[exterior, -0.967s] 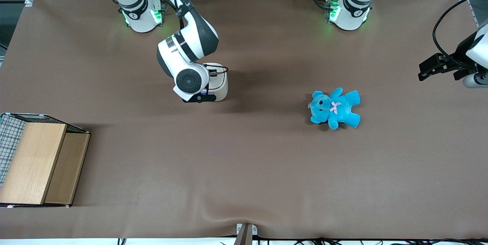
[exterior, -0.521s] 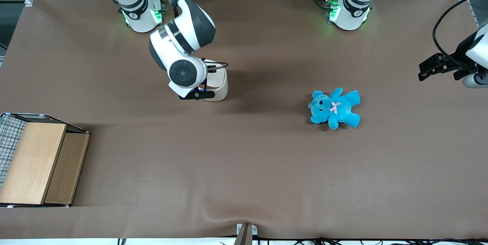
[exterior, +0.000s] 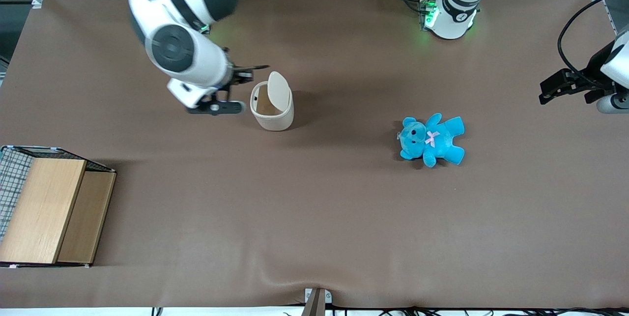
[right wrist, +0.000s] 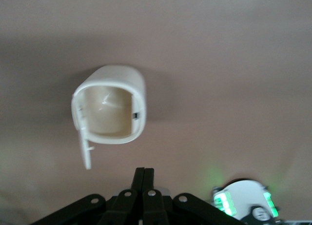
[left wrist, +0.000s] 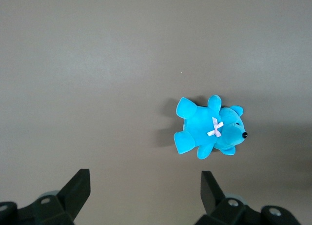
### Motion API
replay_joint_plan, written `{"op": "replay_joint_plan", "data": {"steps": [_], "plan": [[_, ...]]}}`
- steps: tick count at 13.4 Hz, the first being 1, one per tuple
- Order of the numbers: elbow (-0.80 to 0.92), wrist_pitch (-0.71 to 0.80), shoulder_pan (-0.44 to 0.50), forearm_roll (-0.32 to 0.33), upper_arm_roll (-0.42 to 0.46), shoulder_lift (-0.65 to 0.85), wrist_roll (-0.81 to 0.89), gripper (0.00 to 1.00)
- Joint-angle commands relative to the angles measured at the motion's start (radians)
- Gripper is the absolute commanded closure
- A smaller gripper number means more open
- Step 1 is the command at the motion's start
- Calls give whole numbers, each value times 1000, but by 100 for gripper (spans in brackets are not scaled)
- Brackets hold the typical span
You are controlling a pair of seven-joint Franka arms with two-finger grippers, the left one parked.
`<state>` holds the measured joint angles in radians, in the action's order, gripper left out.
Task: Open trash can with right arm
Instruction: 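Release the lid and withdraw the right gripper away from the trash can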
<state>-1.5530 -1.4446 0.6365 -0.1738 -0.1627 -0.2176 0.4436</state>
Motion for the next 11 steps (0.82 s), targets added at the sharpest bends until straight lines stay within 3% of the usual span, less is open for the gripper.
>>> {"op": "replay_joint_plan", "data": {"steps": [1, 2, 3, 11], "plan": [[13, 15, -8, 43, -76, 21, -133, 100], [16, 10, -9, 43, -121, 24, -211, 74], [20, -3, -14, 40, -164, 24, -267, 1], [45, -14, -38, 42, -376, 61, -523, 0]]}}
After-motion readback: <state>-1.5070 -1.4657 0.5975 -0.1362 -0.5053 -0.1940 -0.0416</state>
